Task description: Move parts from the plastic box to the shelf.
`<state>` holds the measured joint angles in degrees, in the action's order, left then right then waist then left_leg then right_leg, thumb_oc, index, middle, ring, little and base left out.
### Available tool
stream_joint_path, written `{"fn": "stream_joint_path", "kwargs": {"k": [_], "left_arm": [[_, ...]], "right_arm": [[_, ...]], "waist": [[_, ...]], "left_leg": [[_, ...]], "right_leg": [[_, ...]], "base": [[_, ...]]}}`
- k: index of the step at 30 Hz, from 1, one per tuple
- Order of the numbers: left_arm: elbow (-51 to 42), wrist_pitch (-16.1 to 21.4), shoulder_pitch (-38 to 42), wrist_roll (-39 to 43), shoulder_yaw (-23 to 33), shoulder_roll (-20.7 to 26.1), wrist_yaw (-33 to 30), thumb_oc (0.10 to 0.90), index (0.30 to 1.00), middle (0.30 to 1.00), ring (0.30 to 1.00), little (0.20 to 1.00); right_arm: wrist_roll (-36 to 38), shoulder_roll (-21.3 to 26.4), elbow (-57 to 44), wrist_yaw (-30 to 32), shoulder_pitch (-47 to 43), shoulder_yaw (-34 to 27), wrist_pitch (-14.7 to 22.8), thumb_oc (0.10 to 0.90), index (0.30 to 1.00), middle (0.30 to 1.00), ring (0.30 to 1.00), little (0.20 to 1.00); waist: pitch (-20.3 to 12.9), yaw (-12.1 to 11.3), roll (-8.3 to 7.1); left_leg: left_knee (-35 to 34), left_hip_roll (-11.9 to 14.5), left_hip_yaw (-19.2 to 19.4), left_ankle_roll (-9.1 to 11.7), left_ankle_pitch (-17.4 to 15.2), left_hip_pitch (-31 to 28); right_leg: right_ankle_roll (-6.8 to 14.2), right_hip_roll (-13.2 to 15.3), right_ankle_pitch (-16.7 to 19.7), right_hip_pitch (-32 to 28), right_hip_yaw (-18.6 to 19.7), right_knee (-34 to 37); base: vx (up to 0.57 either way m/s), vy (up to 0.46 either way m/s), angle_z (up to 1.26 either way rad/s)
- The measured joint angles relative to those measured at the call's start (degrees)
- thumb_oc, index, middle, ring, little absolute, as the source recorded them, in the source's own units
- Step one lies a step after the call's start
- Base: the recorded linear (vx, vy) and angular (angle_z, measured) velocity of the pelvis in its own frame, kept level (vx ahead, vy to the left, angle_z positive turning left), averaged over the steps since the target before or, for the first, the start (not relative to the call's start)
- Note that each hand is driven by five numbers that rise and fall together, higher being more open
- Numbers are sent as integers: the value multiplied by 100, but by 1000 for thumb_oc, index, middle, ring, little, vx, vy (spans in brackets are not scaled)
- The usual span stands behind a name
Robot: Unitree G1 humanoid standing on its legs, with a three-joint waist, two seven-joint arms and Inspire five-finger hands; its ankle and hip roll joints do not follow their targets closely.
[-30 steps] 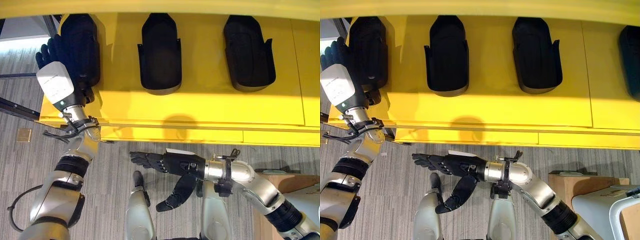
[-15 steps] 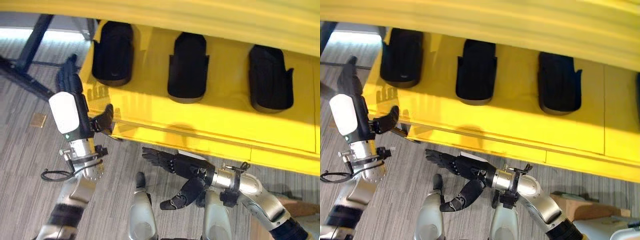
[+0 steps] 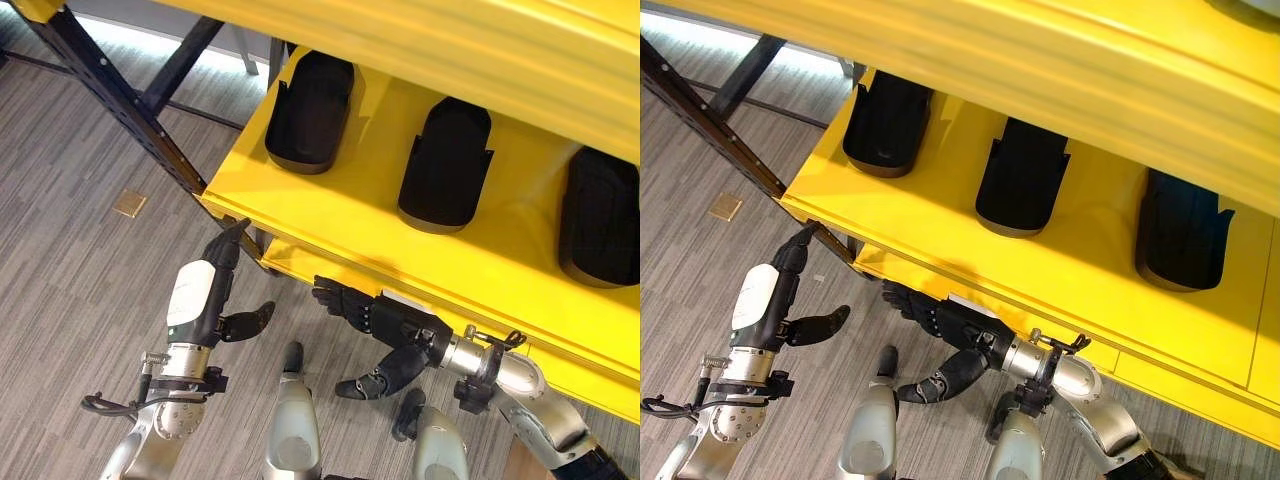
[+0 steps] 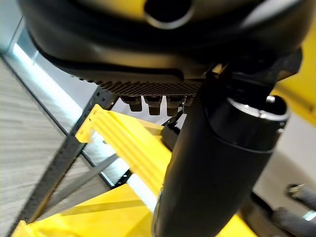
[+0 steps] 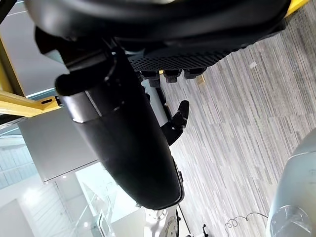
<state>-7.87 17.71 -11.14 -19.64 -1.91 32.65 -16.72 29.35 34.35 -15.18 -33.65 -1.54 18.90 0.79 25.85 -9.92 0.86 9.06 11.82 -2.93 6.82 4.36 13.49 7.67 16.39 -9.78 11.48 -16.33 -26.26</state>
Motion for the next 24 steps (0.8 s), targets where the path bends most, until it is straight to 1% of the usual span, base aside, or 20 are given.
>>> {"fn": "stream_joint_path", "kwargs": {"k": [4, 6, 9, 10, 12, 13, 14, 15, 16, 18, 19, 20, 21, 22, 24], "left_arm": [[-21, 144, -272, 822, -11, -1, 422, 900, 1000, 1000, 1000, 1000], [-21, 178, -369, 1350, -12, -21, 723, 900, 1000, 1000, 1000, 1000], [-19, 180, -496, 2191, -10, -57, 1046, 900, 1000, 1000, 1000, 1000], [-15, 175, -568, 2442, -7, -86, 1160, 900, 1000, 1000, 1000, 1000], [50, 87, -658, 3130, 9, -401, 1483, 900, 1000, 1000, 1000, 1000], [66, 40, -761, 3390, 16, -540, 1550, 900, 1000, 1000, 1000, 1000], [109, -4, -871, 3637, 16, -655, 1646, 900, 1000, 1000, 1000, 1000], [240, -18, -867, 3783, 5, -730, 1814, 900, 1000, 1000, 1000, 1000], [325, -79, -839, 4129, -14, -759, 2008, 900, 1000, 1000, 1000, 1000], [455, -248, -795, 4613, -61, -938, 2187, 900, 1000, 1000, 1000, 1000], [515, -286, -759, 4672, -127, -933, 2246, 900, 1000, 1000, 1000, 1000], [613, -382, -714, 4906, -246, -941, 2356, 900, 1000, 1000, 1000, 1000], [657, -424, -696, 4973, -327, -945, 2387, 900, 1000, 1000, 1000, 1000], [685, -528, -711, 5109, -464, -942, 2464, 900, 1000, 1000, 1000, 1000], [684, -668, -765, 5150, -531, -946, 2662, 900, 1000, 1000, 1000, 1000]], "right_arm": [[5, 12, 5, 116, 208, -65, 86, 900, 1000, 1000, 1000, 1000], [14, 15, 7, 135, 420, -300, 119, 900, 1000, 1000, 1000, 1000], [172, 20, 14, 163, 679, -695, 131, 900, 1000, 1000, 1000, 1000], [272, 14, 14, 178, 803, -843, 139, 900, 1000, 1000, 1000, 1000], [473, -83, 33, 197, 1037, -1107, 142, 900, 1000, 1000, 1000, 1000], [555, -192, 54, 232, 1116, -1184, 144, 900, 1000, 1000, 1000, 1000], [703, -315, 55, 260, 1224, -1255, 181, 900, 1000, 1000, 1000, 1000], [943, -487, 87, 289, 1276, -1403, 272, 900, 1000, 1000, 1000, 1000], [1141, -548, 167, 233, 1267, -1439, 294, 900, 1000, 1000, 1000, 1000], [1381, -690, 290, 129, 1259, -1516, 306, 900, 1000, 1000, 1000, 1000], [1439, -697, 291, 93, 1254, -1517, 318, 900, 1000, 1000, 1000, 1000], [1474, -704, 342, 27, 1201, -1519, 318, 900, 1000, 1000, 1000, 1000], [1485, -703, 387, 20, 1179, -1519, 318, 900, 1000, 1000, 1000, 1000], [1503, -700, 427, 51, 1186, -1521, 318, 900, 1000, 1000, 1000, 1000], [1558, -699, 429, 179, 1232, -1533, 318, 900, 1000, 1000, 1000, 1000]], "waist": [[-261, 24, 0], [-405, 31, -4], [-438, 47, 0], [-515, 57, -14], [-617, 86, -13], [-705, 116, -52], [-883, 193, -95], [-967, 313, -137], [-1057, 371, -145], [-1206, 354, -147], [-1238, 400, -152], [-1254, 518, -140], [-1286, 519, -148], [-1398, 531, -164], [-1481, 628, -199]], "left_leg": [[-133, -8, 74, -38, 37, -177], [-156, -21, 109, -38, 36, -188], [-196, -51, 130, -44, 31, -282], [-222, -67, 144, -49, 27, -287], [-265, -110, 206, -67, 14, -417], [-280, -128, 252, -103, -11, -481], [-310, -150, 266, -121, -25, -480], [-339, -173, 294, -126, -27, -580], [-353, -179, 311, -140, -36, -583], [-409, -181, 426, -142, -37, -651], [-435, -182, 464, -143, -36, -705], [-516, -185, 484, -143, -37, -824], [-566, -187, 514, -143, -37, -880], [-635, -186, 567, -143, -37, -904], [-696, -182, 610, -147, -35, -965]], "right_leg": [[79, -23, 139, -201, -1, 282], [109, -25, 196, -242, 4, 410], [131, -19, 253, -390, -4, 579], [116, -12, 270, -407, -3, 648], [158, 7, 369, -594, 4, 845], [174, 13, 405, -667, 23, 949], [172, 14, 427, -687, 34, 1055], [202, 18, 493, -802, 52, 1171], [195, 18, 519, -817, 56, 1233], [226, 4, 603, -838, 146, 1331], [233, 3, 635, -873, 174, 1406], [240, -16, 702, -1036, 171, 1547], [245, -18, 725, -1080, 183, 1610], [252, -24, 757, -1097, 219, 1690], [259, -37, 806, -1144, 257, 1788]], "base": [[-37, 34, -5], [-12, 49, -4], [11, 48, -1], [11, 71, -1], [-10, 75, -6], [-35, 74, -7], [-63, 118, -9], [-60, 113, -6], [-43, 92, -11], [9, 63, -21], [32, 101, -18], [29, 76, -11], [27, 80, -12], [13, 53, -16], [12, 55, -12]]}}
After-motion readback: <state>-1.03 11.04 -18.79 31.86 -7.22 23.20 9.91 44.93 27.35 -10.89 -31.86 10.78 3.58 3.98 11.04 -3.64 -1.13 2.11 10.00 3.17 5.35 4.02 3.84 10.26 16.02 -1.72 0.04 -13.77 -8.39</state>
